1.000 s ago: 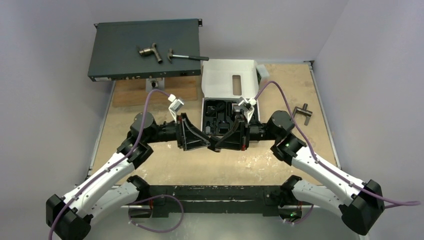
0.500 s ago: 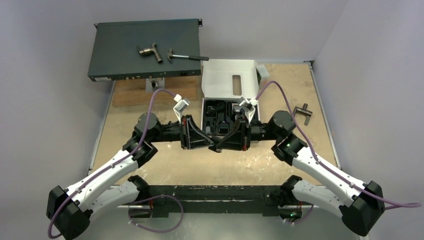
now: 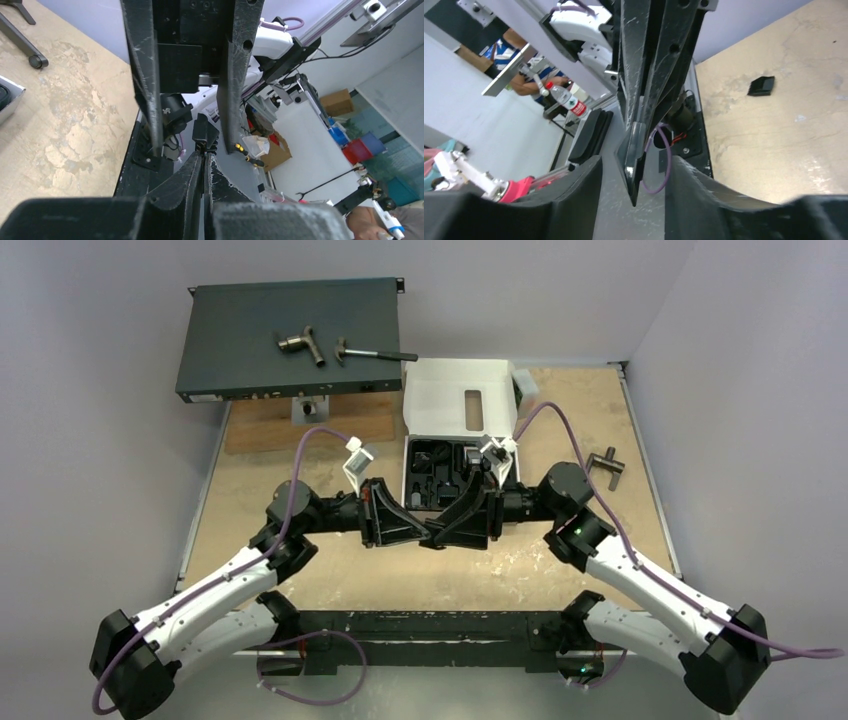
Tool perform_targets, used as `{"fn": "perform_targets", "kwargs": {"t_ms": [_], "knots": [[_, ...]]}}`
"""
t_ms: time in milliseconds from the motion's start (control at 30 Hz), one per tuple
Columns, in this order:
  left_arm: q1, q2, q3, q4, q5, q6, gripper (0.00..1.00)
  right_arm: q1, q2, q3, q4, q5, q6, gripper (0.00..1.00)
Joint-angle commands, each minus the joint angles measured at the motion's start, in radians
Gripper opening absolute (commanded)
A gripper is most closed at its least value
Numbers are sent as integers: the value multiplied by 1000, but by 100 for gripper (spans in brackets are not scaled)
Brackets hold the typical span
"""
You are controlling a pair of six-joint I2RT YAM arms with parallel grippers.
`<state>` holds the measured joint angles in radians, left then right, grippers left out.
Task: Sort the hair-cutting tools
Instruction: Pick up the haircut tool at the center of the board, then move the storage box to the center of the board.
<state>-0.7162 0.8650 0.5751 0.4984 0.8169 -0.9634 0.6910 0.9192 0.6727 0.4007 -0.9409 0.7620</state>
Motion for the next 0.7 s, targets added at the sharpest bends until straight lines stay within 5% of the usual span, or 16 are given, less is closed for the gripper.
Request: {"fn": "perform_targets", "kwargs": {"t_ms": [0,200,367,500,667], "knots": [[-9,-22,-45,139,-77,-56,0,-23,2,17,-39,60,-19,59],[-6,-44,-89,181,-143,-83,0,-66,-25,49,-168,150,-64,73],[45,-149,-134,101,-224,-72,0,-131,-103,80,-469,659,-150,76],[49,-301,-95,-273,-387,104,0,-159,-98,65,-631,1082,-135,77],[48,-495,-128,-533,-566,165,0,-273,10,20,-587,1195,-87,73]]}}
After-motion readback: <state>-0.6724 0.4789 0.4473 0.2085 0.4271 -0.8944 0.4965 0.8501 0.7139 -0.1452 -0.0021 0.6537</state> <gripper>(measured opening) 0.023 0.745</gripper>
